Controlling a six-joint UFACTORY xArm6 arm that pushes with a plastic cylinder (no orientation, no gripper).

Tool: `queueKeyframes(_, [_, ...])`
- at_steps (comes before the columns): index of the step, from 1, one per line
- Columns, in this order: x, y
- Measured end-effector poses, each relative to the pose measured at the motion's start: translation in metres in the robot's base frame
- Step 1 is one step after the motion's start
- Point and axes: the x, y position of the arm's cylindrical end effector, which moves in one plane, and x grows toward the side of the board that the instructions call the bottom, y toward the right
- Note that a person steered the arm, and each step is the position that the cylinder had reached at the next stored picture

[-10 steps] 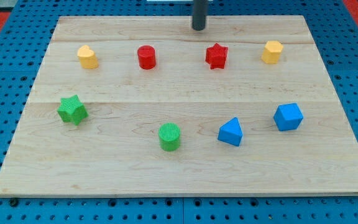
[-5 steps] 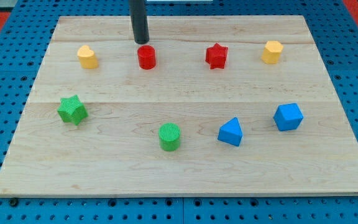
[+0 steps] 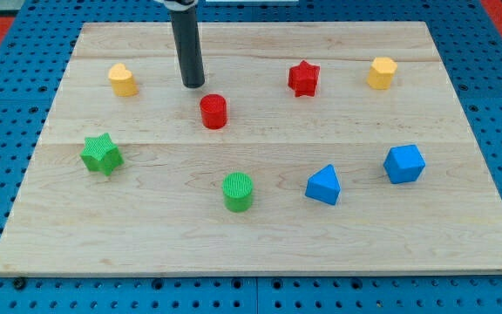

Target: Push the red circle down and right

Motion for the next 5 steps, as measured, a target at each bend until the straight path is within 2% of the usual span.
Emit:
queueKeyframes(1, [0.024,0.0])
queueKeyframes(2, [0.026,0.001])
queueKeyframes(3, [0.049,0.026])
queueKeyframes(5, [0.051,0.047])
